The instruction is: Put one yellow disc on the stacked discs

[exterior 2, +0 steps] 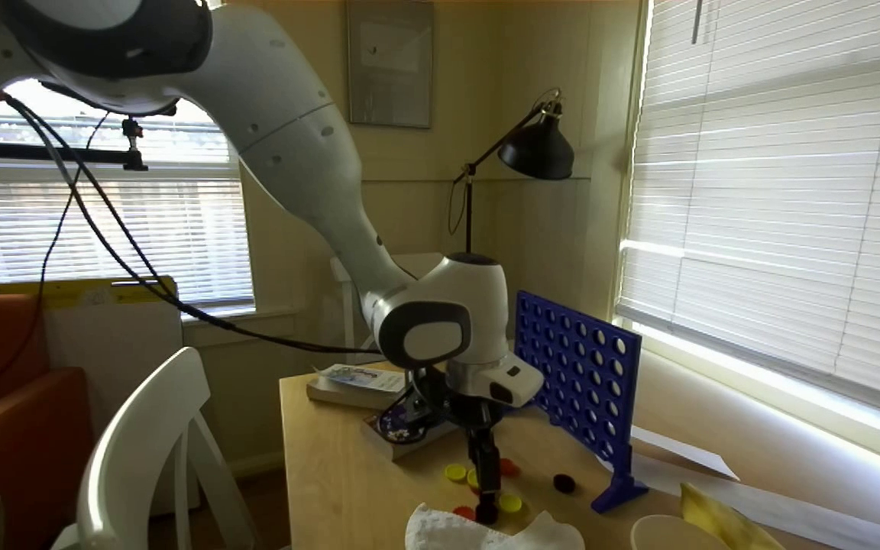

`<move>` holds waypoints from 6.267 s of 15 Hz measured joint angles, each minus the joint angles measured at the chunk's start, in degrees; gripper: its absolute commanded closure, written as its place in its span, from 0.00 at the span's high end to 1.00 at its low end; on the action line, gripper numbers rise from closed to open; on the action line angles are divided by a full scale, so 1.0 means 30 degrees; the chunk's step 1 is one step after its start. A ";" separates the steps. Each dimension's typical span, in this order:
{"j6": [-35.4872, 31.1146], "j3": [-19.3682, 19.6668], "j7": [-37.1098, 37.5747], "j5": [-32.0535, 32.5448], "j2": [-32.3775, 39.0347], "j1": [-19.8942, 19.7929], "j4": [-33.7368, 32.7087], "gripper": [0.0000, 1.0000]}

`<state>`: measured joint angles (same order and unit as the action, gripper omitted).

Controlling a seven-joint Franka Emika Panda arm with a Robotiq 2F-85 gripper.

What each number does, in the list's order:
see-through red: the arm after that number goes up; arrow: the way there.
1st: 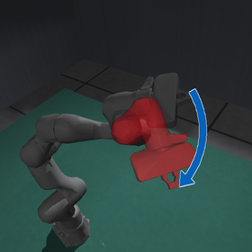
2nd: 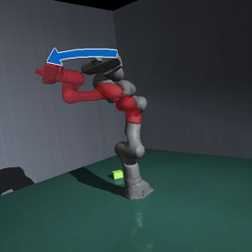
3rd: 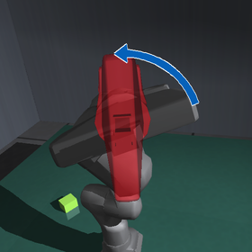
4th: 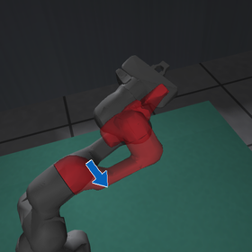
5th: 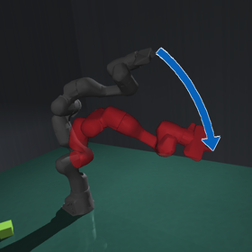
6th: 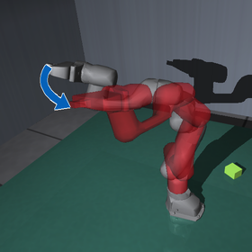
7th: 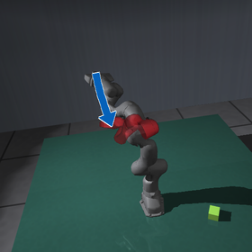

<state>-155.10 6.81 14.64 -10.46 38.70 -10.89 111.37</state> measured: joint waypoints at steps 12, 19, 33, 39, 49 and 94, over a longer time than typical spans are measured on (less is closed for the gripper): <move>0.0026 0.0306 -0.0233 0.0078 -0.0021 0.0234 -0.0161 0.74; 0.0817 0.1221 -0.0229 0.0343 -0.0022 0.0962 -0.0161 0.66; 0.0969 0.1220 -0.0250 0.0403 -0.0173 0.1096 -0.0166 0.39; 0.0969 0.1231 -0.0256 0.0417 -0.0203 0.1128 -0.0166 0.32; 0.0978 0.1241 -0.0257 0.0531 -0.0208 0.1144 -0.0167 0.11; 0.6630 -0.0035 -1.4648 0.5544 -0.3192 -0.0245 0.0312 1.00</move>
<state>-135.21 6.70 -29.30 6.17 29.12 -11.63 112.30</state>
